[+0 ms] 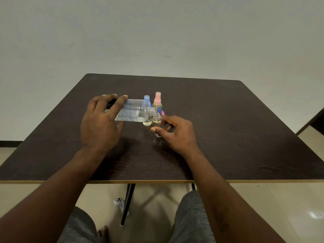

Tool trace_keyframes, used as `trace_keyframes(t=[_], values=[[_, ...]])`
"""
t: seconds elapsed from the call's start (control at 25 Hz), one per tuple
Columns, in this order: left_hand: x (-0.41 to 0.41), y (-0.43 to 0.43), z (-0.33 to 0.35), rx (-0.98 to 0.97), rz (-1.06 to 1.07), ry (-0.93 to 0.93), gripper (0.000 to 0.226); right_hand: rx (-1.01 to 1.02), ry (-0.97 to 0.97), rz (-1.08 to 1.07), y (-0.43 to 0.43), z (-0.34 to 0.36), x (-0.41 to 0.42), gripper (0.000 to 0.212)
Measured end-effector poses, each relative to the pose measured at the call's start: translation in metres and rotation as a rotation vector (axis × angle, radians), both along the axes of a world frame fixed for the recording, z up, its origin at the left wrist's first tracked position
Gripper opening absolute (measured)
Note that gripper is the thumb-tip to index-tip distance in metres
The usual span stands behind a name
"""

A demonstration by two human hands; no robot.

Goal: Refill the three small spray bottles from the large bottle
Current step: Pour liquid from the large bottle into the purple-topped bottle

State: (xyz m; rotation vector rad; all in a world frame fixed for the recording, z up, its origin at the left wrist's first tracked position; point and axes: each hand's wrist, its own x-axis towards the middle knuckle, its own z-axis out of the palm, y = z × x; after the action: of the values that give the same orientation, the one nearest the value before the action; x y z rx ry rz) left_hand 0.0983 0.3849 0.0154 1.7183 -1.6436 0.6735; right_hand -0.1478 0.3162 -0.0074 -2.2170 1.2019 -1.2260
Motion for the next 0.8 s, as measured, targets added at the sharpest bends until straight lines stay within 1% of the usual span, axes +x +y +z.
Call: trace_keyframes(t=[0.8], values=[[0.0048,-0.0048,0.0095,-0.029,-0.020,-0.078,0.070,0.002,-0.007,0.007,0.0002,-0.0005,-0.0002,0.053]])
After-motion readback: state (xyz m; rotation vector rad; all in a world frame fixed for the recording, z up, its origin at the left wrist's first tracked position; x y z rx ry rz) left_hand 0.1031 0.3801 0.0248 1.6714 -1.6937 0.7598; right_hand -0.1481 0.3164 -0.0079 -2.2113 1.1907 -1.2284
